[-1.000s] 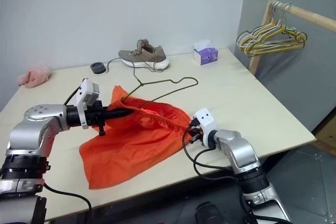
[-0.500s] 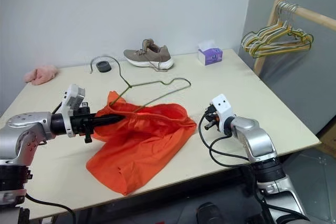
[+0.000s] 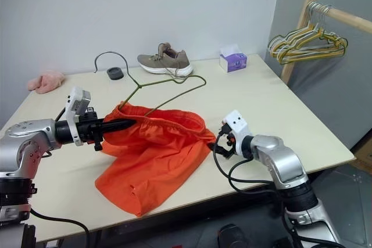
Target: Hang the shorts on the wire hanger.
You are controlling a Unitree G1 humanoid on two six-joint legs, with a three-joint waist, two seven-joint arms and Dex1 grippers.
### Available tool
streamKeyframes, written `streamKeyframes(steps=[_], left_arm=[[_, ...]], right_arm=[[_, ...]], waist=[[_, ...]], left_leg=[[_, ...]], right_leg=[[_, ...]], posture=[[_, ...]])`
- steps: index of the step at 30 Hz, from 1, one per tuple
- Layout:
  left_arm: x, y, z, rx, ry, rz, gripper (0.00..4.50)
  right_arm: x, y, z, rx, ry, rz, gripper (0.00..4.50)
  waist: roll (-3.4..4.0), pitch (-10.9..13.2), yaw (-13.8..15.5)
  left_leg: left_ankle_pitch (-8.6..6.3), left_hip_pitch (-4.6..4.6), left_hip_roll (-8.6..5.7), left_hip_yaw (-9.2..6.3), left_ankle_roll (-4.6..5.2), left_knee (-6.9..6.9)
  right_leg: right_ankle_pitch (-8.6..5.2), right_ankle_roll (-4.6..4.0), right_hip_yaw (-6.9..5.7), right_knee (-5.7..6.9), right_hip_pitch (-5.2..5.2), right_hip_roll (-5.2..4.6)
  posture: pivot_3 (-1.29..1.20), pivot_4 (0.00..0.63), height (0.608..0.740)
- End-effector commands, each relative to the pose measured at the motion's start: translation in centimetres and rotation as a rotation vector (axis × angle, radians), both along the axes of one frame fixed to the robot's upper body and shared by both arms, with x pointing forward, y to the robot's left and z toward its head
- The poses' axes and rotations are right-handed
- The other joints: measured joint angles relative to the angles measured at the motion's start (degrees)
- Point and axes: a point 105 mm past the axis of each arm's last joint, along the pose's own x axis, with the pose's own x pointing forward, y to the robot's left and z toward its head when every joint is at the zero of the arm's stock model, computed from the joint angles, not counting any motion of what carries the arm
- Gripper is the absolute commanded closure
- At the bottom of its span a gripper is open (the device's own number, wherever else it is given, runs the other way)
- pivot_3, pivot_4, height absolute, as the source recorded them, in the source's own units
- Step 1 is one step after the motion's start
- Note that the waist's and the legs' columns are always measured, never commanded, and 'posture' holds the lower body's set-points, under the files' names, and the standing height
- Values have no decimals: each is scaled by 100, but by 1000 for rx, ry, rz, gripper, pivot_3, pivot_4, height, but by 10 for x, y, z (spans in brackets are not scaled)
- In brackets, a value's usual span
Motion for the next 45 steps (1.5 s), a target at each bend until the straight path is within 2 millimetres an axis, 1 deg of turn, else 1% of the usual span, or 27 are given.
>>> streamKeyframes(steps=[1,4,7,11,12,14,22,23,24,25,28,32,36,39,45], left_arm=[[3,-2,12,1,-54,-18,4500],[3,-4,12,0,-56,-22,4500],[3,-5,12,-2,-58,-25,4500],[2,-6,11,-1,-58,-27,4500],[2,-6,11,-1,-59,-27,4500],[2,-7,11,-2,-60,-27,4500],[2,-8,10,-9,-57,-23,4500],[2,-8,10,-10,-57,-23,4500],[1,-8,10,-14,-54,-26,4500],[1,-9,10,-20,-50,-30,4500],[-6,-11,12,-45,-20,-53,4500],[-21,-16,4,-15,31,-117,4500],[-31,-19,2,-2,62,-169,4500],[-33,-13,-2,47,76,-174,4500],[-29,13,-12,182,108,-138,4500]], right_arm=[[8,11,16,21,-47,15,149],[17,22,6,-1,-42,21,149],[29,31,3,-6,-54,9,149],[35,42,-2,-18,-69,24,149],[38,43,-2,-16,-74,9,313],[41,43,-2,-10,-78,-6,725],[41,40,-3,0,-87,-31,3495],[42,40,-2,-1,-93,-36,3867],[43,38,-1,-3,-101,-43,4331],[44,36,-1,-4,-106,-51,4479],[49,24,3,-2,-116,-79,4479],[55,6,6,-13,-122,-117,4479],[56,-3,8,-18,-123,-132,4479],[56,-9,11,-18,-127,-144,4479],[53,-23,16,-29,-134,-152,4479]], waist=[[0,0,-1],[0,0,-14],[0,0,-11],[0,0,-12],[0,0,-13],[0,0,-10],[1,0,-7],[1,0,-9],[1,0,-10],[1,0,-11],[0,0,-8],[1,1,-11],[2,1,-10],[5,3,-14],[9,5,-9]], left_leg=[[0,0,0,1,0,0],[0,1,-1,2,0,0],[0,1,-1,-1,0,-3],[0,0,-2,2,0,-3],[0,0,-2,2,0,-3],[0,0,-2,1,0,-3],[0,1,-2,0,0,-3],[0,1,-2,0,0,-3],[0,1,-2,0,0,-3],[0,1,-2,0,0,-3],[0,0,-2,0,0,-3],[0,0,0,4,0,-3],[0,0,-1,2,0,-3],[0,2,-2,2,0,-3],[0,0,-4,6,0,-5]], right_leg=[[0,0,1,0,0,-1],[1,0,1,-1,-1,0],[1,-1,-2,-1,-1,3],[2,-2,2,-2,-1,1],[2,-2,3,-2,-1,0],[2,-2,1,-3,-1,1],[2,-3,1,-1,-1,1],[2,-3,0,-1,-1,2],[2,-3,0,-1,-1,2],[2,-3,1,-1,-1,2],[2,-3,1,-1,-1,1],[2,-3,6,-3,-2,0],[2,-3,2,-1,-2,2],[3,-5,2,0,-1,5],[3,-6,4,-3,-3,5]], posture=[[-288,0,740],[-285,0,740],[-281,0,740],[-276,0,740],[-276,0,740],[-273,0,740],[-279,0,740],[-279,0,740],[-281,0,740],[-281,0,740],[-277,0,740],[-277,0,740],[-281,0,740],[-285,0,740],[-287,0,740]])
